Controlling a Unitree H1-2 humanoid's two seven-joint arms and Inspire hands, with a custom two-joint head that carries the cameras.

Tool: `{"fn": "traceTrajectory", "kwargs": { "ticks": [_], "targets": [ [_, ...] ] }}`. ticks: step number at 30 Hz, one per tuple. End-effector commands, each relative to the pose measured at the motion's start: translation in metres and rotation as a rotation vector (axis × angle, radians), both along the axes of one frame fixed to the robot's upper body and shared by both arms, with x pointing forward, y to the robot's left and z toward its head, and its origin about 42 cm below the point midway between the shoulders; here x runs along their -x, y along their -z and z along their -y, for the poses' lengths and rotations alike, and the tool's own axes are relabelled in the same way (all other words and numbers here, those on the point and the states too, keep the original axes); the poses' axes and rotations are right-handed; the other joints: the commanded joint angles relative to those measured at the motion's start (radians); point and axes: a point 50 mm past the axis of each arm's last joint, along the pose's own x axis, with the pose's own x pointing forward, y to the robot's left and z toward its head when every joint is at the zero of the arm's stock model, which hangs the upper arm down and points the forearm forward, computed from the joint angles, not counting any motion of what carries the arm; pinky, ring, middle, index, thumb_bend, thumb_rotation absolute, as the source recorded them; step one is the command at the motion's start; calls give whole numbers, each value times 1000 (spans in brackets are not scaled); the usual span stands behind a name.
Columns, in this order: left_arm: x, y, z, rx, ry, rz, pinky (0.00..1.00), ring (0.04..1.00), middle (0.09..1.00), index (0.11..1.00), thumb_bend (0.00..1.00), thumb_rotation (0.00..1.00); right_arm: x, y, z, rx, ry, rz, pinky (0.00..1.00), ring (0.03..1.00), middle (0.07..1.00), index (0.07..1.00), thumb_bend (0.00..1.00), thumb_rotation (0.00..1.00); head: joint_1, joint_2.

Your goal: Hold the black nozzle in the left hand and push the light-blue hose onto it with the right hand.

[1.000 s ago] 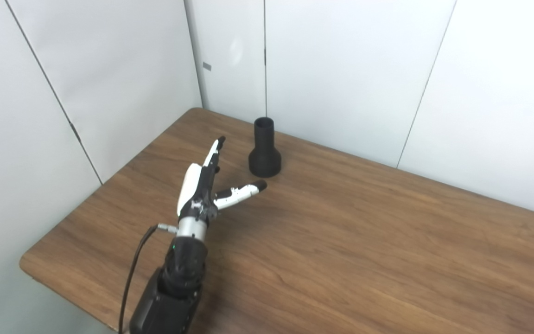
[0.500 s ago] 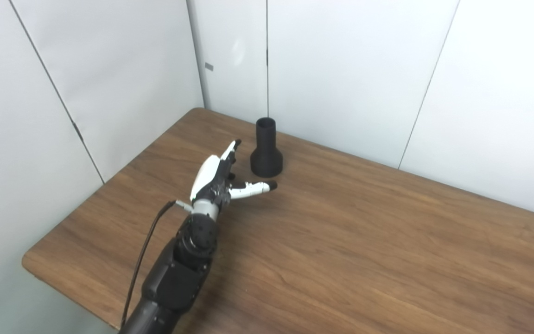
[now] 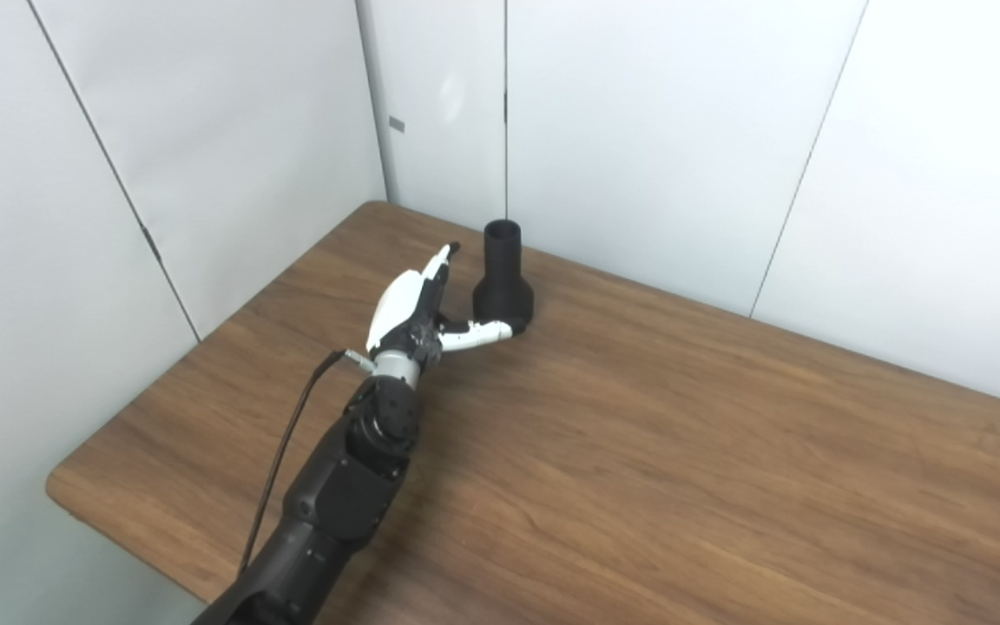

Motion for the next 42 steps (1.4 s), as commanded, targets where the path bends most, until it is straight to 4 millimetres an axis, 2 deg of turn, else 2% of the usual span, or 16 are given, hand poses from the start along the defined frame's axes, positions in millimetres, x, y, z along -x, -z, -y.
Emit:
{"fn": "traceTrajectory", "kwargs": {
  "ticks": [1,2,4,6,7,9,11,16,19,25,29,32,35,37,40,42],
  "targets": [
    [-6,11,9,22,41,-59,873,976,990,1000,1000,403,-4,-16,5,16,-20,86,187,328,608,665,485,836,-1,1],
    [-8,12,10,15,46,-66,886,988,990,1000,1000,407,-4,-17,5,19,-19,84,144,269,608,666,481,834,-13,-3],
    [-10,12,12,3,56,-81,896,996,989,999,1000,407,-3,-17,5,26,-18,80,174,332,636,662,461,825,-15,-4],
    [-12,12,13,-6,64,-95,897,1000,991,998,1000,410,-2,-17,6,25,-20,78,253,434,639,656,449,801,-18,-1],
    [-13,12,14,-15,69,-102,896,1000,992,997,1000,409,-1,-17,6,24,-21,80,269,453,638,655,448,795,-20,0],
    [-15,13,16,-42,74,-126,867,992,985,991,1000,424,0,-18,5,23,-20,80,207,370,635,656,456,802,-24,1],
    [-17,14,18,-77,84,-156,859,979,976,982,1000,440,2,-18,5,22,-20,75,197,359,631,658,462,810,-30,6],
    [-20,16,23,-105,115,-210,922,933,944,956,1000,406,6,-20,6,31,-23,77,326,504,658,651,447,783,-36,14],
    [-20,18,24,-112,146,-222,935,933,932,931,1000,397,7,-20,7,32,-23,70,317,498,656,647,471,796,-40,16],
    [-20,25,28,-77,177,-233,871,969,945,939,1000,411,9,-21,8,40,-24,70,330,507,655,643,490,800,-43,17],
    [-18,27,31,-73,193,-227,930,964,931,928,1000,388,9,-21,9,41,-26,64,354,530,658,646,453,769,-46,17],
    [-17,27,34,-91,196,-236,960,946,904,906,1000,372,10,-22,9,46,-27,64,347,520,660,645,461,788,-49,19],
    [-17,28,36,-84,192,-243,907,946,887,876,1000,343,11,-22,9,51,-25,63,317,493,660,649,450,789,-51,21],
    [-17,30,37,-71,196,-238,782,859,852,859,1000,299,12,-23,10,53,-23,60,327,502,655,649,443,778,-52,22],
    [-14,28,42,-72,212,-228,738,835,838,858,1000,259,13,-23,10,50,-25,57,348,522,657,652,441,768,-53,25],
    [-13,28,44,-77,219,-226,756,851,848,864,1000,253,14,-24,10,49,-24,57,343,518,659,649,438,762,-55,27]
  ]
}}
